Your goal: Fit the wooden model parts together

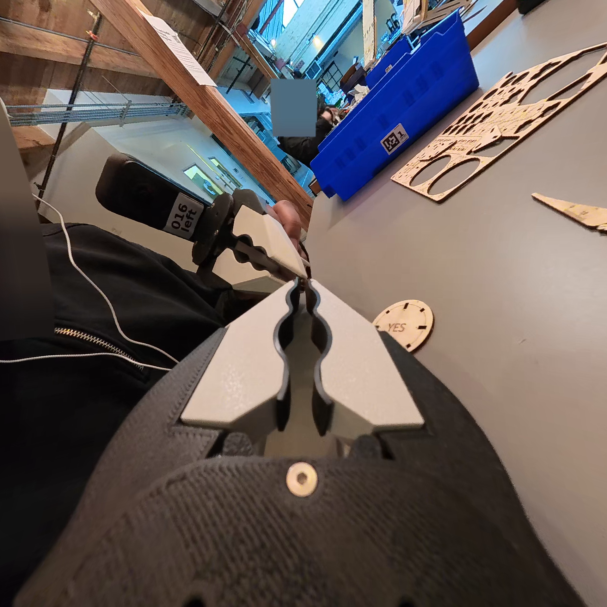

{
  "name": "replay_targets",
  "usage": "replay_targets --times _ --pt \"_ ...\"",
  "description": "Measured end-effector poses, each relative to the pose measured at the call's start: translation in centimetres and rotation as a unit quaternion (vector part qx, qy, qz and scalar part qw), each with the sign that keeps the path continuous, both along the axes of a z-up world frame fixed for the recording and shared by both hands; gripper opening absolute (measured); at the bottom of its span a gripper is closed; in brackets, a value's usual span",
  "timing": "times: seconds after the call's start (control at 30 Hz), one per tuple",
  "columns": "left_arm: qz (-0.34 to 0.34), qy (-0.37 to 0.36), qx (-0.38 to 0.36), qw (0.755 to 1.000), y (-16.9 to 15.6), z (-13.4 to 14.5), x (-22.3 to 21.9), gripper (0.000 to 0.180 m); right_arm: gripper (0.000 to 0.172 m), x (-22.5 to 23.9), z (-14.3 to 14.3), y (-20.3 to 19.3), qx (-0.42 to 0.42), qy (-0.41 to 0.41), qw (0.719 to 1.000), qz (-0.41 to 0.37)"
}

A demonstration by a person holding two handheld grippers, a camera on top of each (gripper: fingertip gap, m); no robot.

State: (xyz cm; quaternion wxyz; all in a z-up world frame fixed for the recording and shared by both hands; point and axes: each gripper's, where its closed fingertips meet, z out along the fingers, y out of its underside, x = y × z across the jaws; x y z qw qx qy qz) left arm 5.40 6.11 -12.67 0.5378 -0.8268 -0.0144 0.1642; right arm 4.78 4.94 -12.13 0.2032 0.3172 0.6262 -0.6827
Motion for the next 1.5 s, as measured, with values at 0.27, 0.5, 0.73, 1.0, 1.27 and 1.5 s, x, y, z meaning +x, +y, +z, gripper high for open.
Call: replay_targets --times 0.27,0.5,0.73,1.0,1.27,1.5 --pt "-0.005 -0.015 0.013 1.0 0.0 0.1 0.1 0.0 0.0 0.2 0.1 -0.1 -0.002 -0.001 1.0 0.007" --pt "-0.004 -0.037 0.04 0.999 -0.2 0.9 -0.2 0.0 0.0 0.4 0.2 -0.2 -0.002 0.005 1.0 0.012" --pt "0.006 -0.036 0.03 0.999 -0.5 0.4 -0.5 0.0 0.0 -0.1 0.4 0.1 -0.008 0.004 1.0 -0.006" --pt "0.074 -0.176 -0.083 0.978 -2.1 -5.6 -2.8 0.006 0.0 -1.3 -0.8 0.5 0.064 0.032 0.996 -0.057" --pt "0.064 -0.266 -0.092 0.957 -2.5 -7.5 -2.7 0.007 0.0 -3.1 -3.9 0.8 0.24 0.086 0.963 -0.085" --pt "0.052 -0.291 -0.105 0.949 -2.4 -8.0 -2.5 0.003 0.001 -3.8 -5.9 -0.1 0.393 0.182 0.901 0.028"
